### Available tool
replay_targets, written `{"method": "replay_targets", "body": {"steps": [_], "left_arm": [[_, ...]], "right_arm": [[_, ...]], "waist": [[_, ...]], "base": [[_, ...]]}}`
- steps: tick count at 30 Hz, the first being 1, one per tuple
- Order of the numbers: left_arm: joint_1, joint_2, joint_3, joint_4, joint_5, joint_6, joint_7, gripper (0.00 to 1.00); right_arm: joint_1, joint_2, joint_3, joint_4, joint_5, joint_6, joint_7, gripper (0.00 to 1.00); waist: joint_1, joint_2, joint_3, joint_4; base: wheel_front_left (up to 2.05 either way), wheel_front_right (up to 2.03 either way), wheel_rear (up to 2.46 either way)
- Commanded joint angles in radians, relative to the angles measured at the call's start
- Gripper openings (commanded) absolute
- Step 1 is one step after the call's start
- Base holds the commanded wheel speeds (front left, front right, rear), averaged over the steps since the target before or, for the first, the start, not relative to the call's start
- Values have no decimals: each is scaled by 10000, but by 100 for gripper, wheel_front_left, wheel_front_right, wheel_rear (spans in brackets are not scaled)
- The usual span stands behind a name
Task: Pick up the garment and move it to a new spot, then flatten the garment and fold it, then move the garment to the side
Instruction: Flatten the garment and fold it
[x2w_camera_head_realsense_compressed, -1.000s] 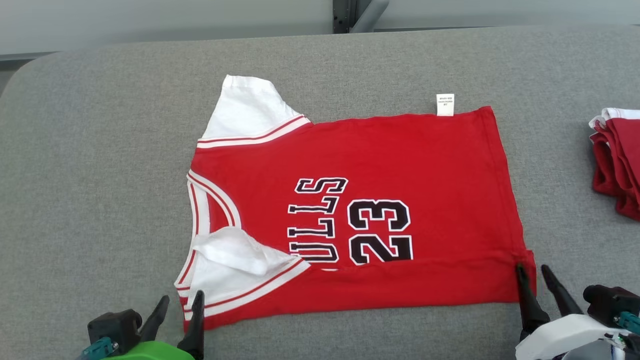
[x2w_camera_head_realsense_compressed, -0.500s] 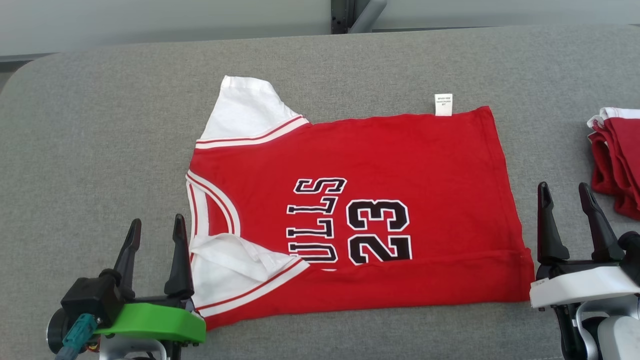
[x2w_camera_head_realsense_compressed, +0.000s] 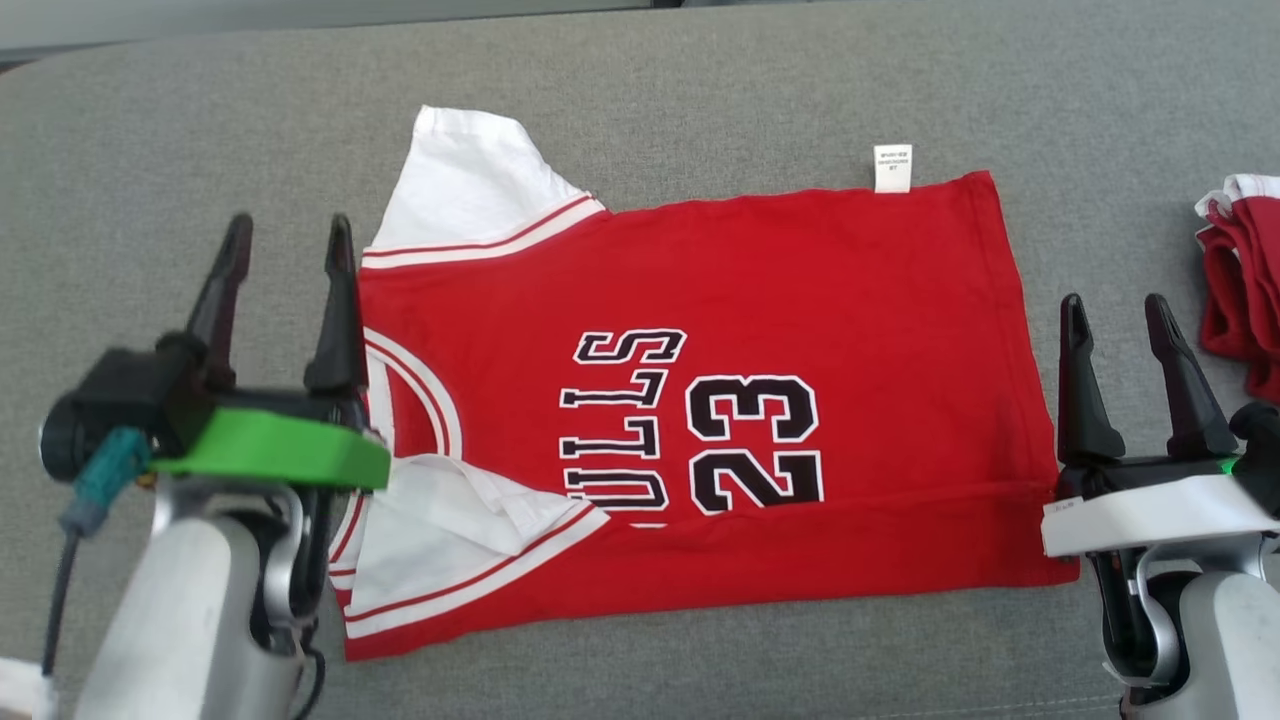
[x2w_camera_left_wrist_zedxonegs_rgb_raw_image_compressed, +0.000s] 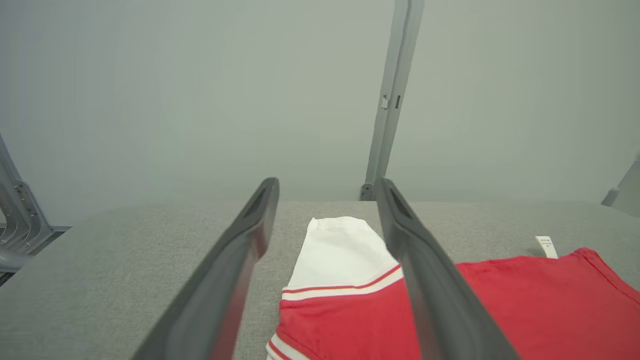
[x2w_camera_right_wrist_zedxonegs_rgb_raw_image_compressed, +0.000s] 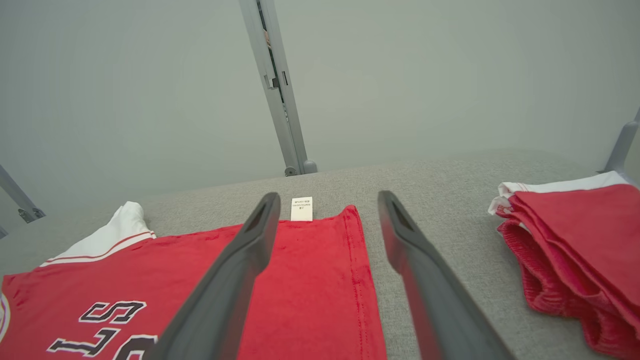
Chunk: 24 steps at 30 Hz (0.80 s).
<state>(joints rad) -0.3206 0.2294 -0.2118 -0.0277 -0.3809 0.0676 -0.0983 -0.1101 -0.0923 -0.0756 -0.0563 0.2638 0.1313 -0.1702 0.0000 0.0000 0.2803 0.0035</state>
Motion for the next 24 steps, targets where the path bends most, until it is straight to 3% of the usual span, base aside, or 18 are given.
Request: {"method": "replay_targets", "body": {"steps": [1,12,24], "left_arm": [[-664,114,0,213,-77,-188,137,100],[-5130,377,-301,4286,-634,-1496,1586,100],[-7296,413,-579,8537,-990,-1877,1861,100]], "right_arm": [[-235,-53,30,8,97,-12,-57,100],[-1476,-132,531,602,336,-12,-388,100],[-2155,-216,1060,1250,611,-12,-678,100]], "waist": [[0,0,565,-262],[0,0,2146,-1027],[0,0,2851,-1467]], "base": [[0,0,0],[0,0,0],[0,0,0]]}}
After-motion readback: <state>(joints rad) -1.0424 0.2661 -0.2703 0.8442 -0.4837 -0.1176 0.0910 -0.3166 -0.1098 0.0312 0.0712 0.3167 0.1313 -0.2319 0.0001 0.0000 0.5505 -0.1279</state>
